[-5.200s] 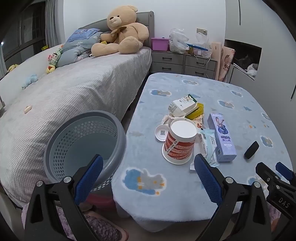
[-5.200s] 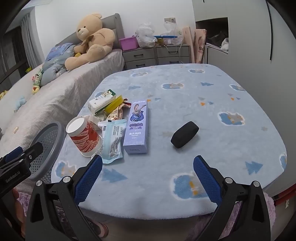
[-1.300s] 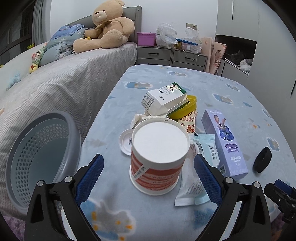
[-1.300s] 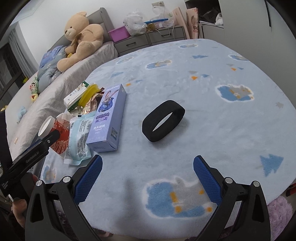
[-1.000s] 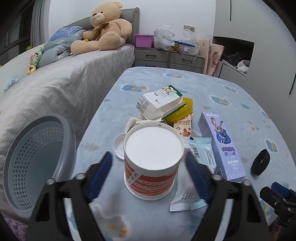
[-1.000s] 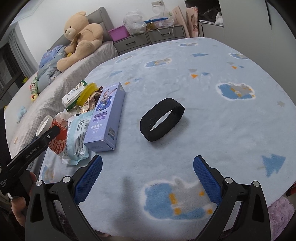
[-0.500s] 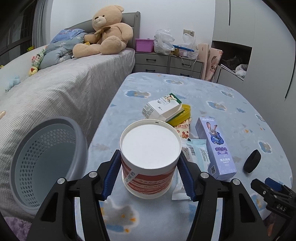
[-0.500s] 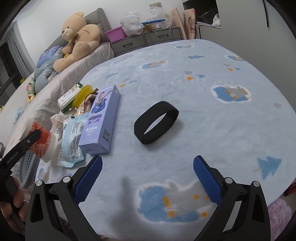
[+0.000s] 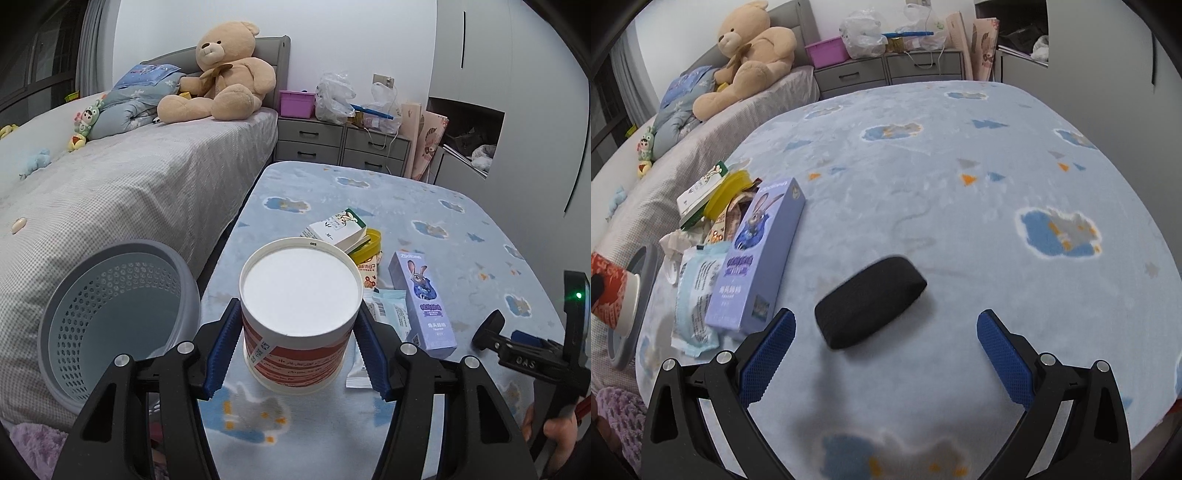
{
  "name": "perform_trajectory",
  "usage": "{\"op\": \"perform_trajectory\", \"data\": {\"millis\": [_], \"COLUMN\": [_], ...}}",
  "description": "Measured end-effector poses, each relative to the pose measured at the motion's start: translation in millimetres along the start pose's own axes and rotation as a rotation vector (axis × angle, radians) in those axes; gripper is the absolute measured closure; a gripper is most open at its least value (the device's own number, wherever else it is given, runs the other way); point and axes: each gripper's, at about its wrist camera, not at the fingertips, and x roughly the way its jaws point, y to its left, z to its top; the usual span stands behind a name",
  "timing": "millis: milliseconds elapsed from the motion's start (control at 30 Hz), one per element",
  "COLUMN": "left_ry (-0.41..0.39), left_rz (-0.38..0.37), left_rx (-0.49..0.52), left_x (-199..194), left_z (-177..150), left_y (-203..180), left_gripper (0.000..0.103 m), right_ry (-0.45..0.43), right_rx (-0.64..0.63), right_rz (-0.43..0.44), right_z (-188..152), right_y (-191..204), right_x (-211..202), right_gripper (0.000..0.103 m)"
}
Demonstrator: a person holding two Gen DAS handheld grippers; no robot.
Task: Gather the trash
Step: 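Grasp the red-and-white paper cup with the left tool while the right tool grasps the black band, then carry cup and band over the grey wastebasket and open both tools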
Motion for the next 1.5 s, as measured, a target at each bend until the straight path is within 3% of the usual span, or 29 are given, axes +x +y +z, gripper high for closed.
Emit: {"op": "perform_trajectory", "data": {"millis": [233, 333, 400, 767, 1200, 1400, 1500], "left_ry": [0.009, 0.014, 0.019, 0.048, 0.016, -0.023, -0.032], "left_rz": [-0.004, -0.004, -0.003, 0.003, 0.015, 0.047, 0.076], "left_rx": [0.005, 0.003, 0.001, -0.043, -0.061, -0.059, -0.054], "left_x": [0.8, 1.9, 2.6, 6.9, -4.4, -13.3, -13.3], "left_z": [-1.6, -2.6, -3.2, -12.0, -4.5, 10.5, 17.7], "left_y": [-1.7, -0.6, 1.5, 26.5, 70.3, 102.6, 124.8], "left_gripper": [0.045, 0.045, 0.045, 0.045, 0.045, 0.045, 0.045], "right_ry": [-0.018, -0.028, -0.02, -0.062, -0.107, -0.141, -0.158], "right_rx": [-0.047, -0.064, -0.062, -0.065, -0.071, -0.141, -0.202], "right_rz": [-0.031, -0.041, -0.034, -0.017, -0.034, 0.035, 0.11], "right_z": [4.4, 3.5, 2.2, -5.7, 4.0, 20.3, 29.6], "right_y": [6.2, 9.4, 10.9, 26.8, 59.7, 108.9, 150.0], "right_x": [7.7, 6.3, 7.4, -10.2, -40.6, -66.0, -74.0], "right_gripper": [0.01, 0.027, 0.048, 0.083, 0.085, 0.085, 0.085]}}
